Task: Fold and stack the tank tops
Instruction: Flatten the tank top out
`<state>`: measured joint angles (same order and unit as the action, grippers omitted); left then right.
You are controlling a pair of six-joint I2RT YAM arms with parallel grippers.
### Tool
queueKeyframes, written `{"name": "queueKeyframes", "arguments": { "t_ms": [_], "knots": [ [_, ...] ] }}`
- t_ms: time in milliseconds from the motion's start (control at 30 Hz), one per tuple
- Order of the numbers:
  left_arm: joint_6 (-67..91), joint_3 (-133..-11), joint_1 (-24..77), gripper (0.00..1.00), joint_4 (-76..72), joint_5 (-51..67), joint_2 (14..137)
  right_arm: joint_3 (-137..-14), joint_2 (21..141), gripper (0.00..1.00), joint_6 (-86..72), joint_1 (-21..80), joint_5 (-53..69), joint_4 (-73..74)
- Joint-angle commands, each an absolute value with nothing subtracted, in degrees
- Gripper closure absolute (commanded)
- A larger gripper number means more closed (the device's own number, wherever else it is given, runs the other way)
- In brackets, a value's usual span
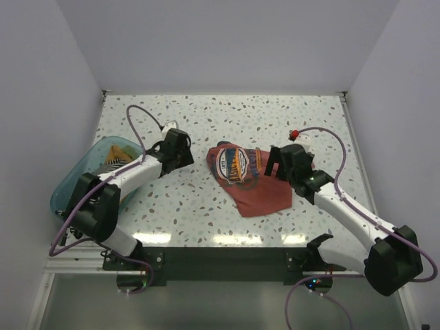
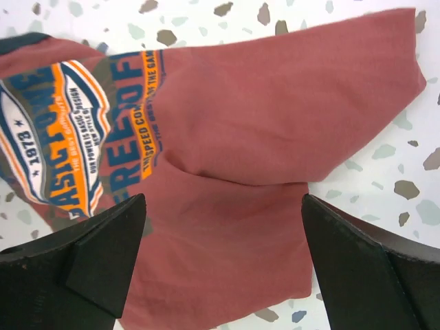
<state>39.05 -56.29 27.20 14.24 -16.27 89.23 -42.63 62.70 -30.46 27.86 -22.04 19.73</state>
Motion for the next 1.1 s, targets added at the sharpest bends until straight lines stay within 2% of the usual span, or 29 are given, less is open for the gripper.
{"name": "queueKeyframes", "arguments": {
  "t_ms": [0,167,300,600,833,967,1067],
  "knots": [
    [45.17,-50.65,24.09,0.45,8.79,-17.92,85.61,-41.4,65.03,0.02,-32.17,27.86,-24.78,18.98],
    [46.41,-46.24,20.84,0.46,8.44,-22.49,83.41,-40.43,69.6,0.02,-33.57,27.16,-25.14,18.11],
    [46.06,-44.13,18.11,0.46,8.0,-23.11,82.97,-40.17,73.03,0.04,-33.49,26.63,-20.68,16.8],
    [44.39,-43.77,13.63,0.46,8.26,-24.52,82.27,-32.44,70.41,0.09,-35.24,28.21,-11.08,13.98],
    [43.86,-43.94,12.3,0.46,7.56,-23.64,81.83,-28.48,66.09,0.09,-38.93,34.97,-7.04,10.38],
    [43.33,-44.38,12.13,0.46,7.12,-22.59,82.44,-29.35,72.05,0.12,-42.62,39.45,-4.49,2.05],
    [43.24,-44.73,11.95,0.46,7.29,-22.41,82.53,-32.41,81.1,0.16,-46.66,41.83,-3.25,-5.32]
  ]
}}
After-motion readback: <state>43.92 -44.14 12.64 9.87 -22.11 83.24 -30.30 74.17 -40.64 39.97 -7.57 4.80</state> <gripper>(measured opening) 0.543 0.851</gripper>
